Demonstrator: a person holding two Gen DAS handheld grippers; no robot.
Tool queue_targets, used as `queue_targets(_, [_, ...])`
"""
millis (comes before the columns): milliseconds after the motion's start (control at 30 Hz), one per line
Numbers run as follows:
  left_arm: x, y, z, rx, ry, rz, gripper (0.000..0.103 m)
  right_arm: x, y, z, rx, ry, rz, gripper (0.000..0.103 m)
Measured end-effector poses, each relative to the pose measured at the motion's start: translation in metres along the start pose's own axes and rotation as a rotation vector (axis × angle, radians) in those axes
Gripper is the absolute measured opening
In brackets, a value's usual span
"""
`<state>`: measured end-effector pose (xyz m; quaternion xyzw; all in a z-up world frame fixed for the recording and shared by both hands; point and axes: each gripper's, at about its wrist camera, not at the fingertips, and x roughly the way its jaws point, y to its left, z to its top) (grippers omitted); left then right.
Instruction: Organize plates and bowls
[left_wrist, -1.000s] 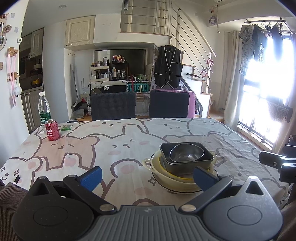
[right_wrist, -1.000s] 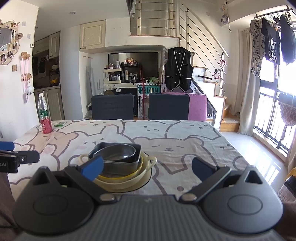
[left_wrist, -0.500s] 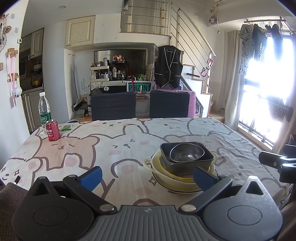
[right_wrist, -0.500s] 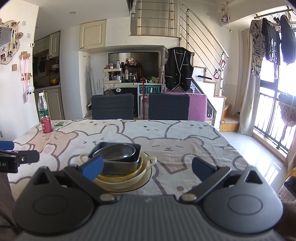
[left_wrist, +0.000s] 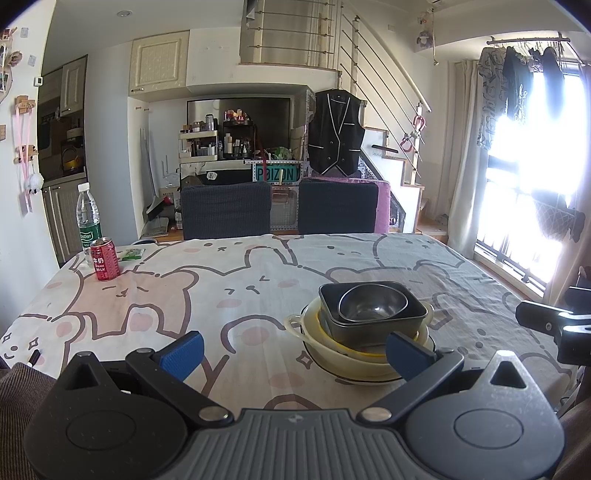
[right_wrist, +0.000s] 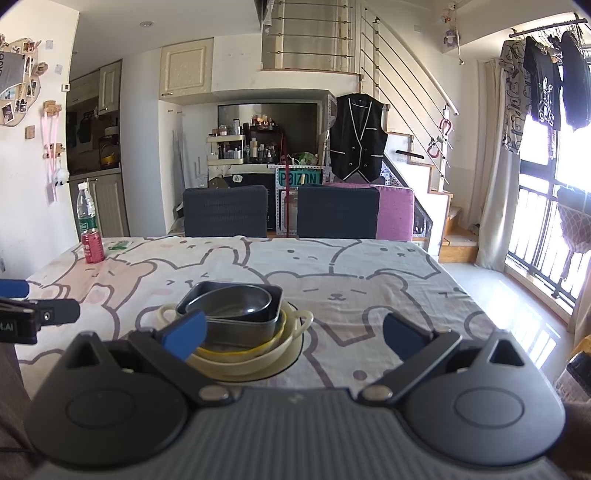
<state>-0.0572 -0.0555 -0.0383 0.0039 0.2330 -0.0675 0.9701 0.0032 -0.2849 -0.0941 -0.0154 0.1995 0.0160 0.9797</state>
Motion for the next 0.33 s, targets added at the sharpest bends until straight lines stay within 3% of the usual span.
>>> queue_targets(333, [0.0009,0.001,-0.0009,0.002,0.004,0.001,0.103,0.0003,-0.0007,-0.0003,-0.002,0.001,0.002,0.103])
